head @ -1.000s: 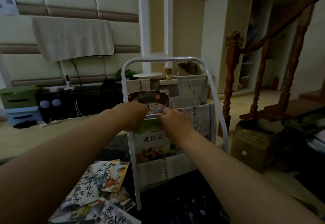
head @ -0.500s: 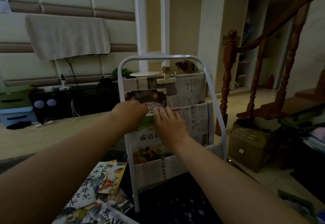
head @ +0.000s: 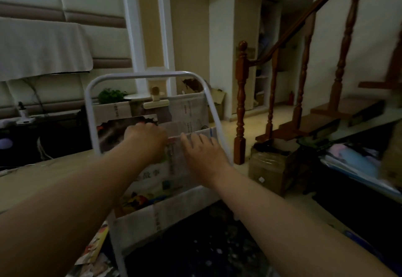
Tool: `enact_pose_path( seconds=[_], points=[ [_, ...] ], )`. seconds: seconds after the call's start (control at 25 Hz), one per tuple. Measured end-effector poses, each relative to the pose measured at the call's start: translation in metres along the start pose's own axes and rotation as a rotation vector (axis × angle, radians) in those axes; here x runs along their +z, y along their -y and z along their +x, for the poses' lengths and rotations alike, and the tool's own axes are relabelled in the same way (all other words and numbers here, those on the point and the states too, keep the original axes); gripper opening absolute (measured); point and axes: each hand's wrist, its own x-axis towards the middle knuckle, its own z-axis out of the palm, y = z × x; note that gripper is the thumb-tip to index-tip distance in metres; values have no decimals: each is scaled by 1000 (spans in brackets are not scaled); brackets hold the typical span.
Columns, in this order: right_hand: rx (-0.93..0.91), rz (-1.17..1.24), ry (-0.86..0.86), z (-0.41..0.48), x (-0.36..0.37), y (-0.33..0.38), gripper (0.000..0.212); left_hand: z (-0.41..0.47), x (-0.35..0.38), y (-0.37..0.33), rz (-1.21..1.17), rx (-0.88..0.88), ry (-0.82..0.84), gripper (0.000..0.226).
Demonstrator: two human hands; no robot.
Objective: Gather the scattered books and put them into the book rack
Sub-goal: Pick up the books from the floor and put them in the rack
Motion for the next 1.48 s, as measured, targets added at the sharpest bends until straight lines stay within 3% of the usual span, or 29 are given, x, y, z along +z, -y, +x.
enact_pose_path(
  seconds=[0.2,0.44,0.84,1.0,1.24,1.48],
  points=[
    [219,-83,50,-57,-7,-93,75,24,-22,-112,-128,257,-164,34],
    [418,-148,124,-158,1,-207,60,30,-26,-265,-135,502,-112,35],
    [853,-97,378,-340,94,-372,63,37,32,-507,-68,816,14,30],
    [1024,-24,476,-399,154,-398,65,39,75,-573,-11,902,87,30],
    [1107,57,568,-471,248,-418,61,58,158,-649,66,978,193,54],
    [1195,198,795,-512,342,-430,71,75,253,-693,92,1019,368,48]
  ],
)
